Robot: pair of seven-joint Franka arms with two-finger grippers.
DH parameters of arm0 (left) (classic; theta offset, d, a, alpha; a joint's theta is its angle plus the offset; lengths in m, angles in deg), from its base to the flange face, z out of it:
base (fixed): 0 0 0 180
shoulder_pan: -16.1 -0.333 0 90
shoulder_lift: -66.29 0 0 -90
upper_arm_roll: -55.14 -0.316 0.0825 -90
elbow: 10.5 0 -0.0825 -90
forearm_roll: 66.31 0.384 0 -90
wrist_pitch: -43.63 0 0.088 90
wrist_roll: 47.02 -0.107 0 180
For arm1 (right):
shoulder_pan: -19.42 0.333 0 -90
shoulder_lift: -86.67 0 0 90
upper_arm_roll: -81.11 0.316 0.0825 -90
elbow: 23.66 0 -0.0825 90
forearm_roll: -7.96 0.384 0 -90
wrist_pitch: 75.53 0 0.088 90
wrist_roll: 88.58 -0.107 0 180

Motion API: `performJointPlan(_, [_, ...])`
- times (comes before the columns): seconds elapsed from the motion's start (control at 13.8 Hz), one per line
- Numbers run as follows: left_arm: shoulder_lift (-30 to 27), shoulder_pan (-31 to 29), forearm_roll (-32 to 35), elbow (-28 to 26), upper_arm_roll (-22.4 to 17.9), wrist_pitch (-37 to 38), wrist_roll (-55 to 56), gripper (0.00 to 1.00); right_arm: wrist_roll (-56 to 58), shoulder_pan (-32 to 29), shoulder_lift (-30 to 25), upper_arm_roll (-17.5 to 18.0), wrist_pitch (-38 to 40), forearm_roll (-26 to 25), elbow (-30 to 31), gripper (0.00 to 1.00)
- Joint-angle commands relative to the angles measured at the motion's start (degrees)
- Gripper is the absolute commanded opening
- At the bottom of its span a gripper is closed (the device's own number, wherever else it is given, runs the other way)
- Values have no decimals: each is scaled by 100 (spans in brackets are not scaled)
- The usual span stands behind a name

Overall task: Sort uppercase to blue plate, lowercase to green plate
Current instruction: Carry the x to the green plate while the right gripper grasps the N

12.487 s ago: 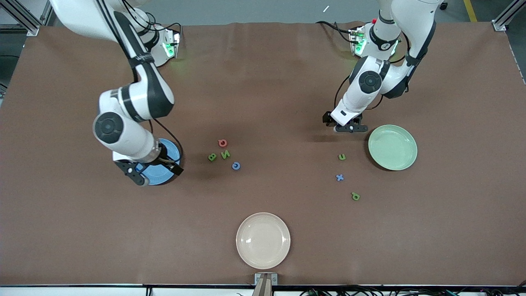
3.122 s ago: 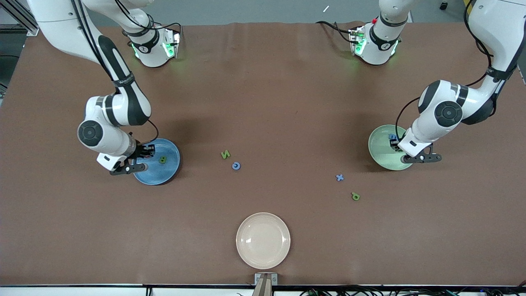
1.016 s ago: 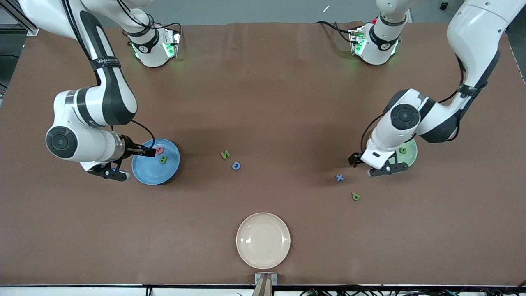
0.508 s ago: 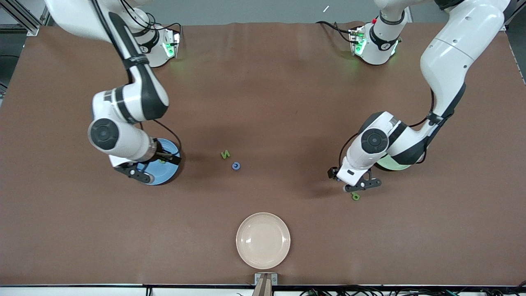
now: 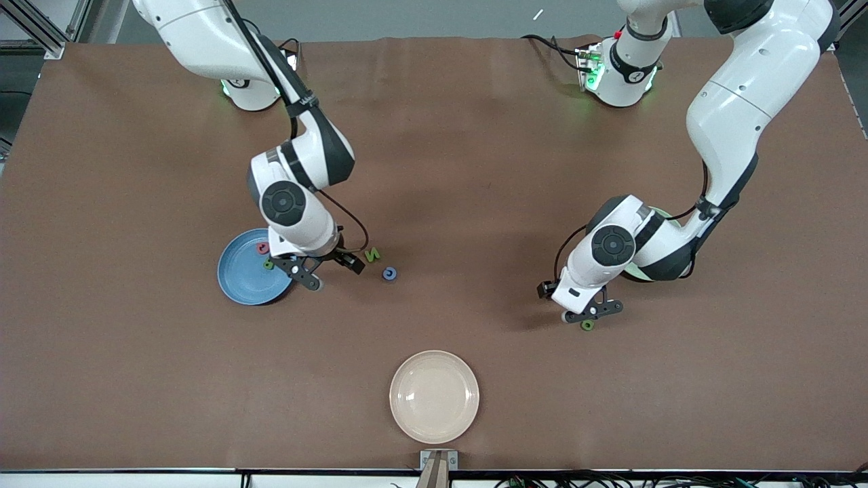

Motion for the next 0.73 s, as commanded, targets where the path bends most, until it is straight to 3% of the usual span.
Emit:
performJointPlan(0.0, [52,47,-58,125,-2,89,123,65,-771,202,-117,-49,-496,33,469,95])
performJointPlan(0.36, [52,56,-85,125,-2,89,132,35,-2282,429,75,-58,-716,16,496,95])
performJointPlan(0.65, [0,47,-94,116,7,124,211,15,-2636,474,391,-58,-1094,-28,461,93])
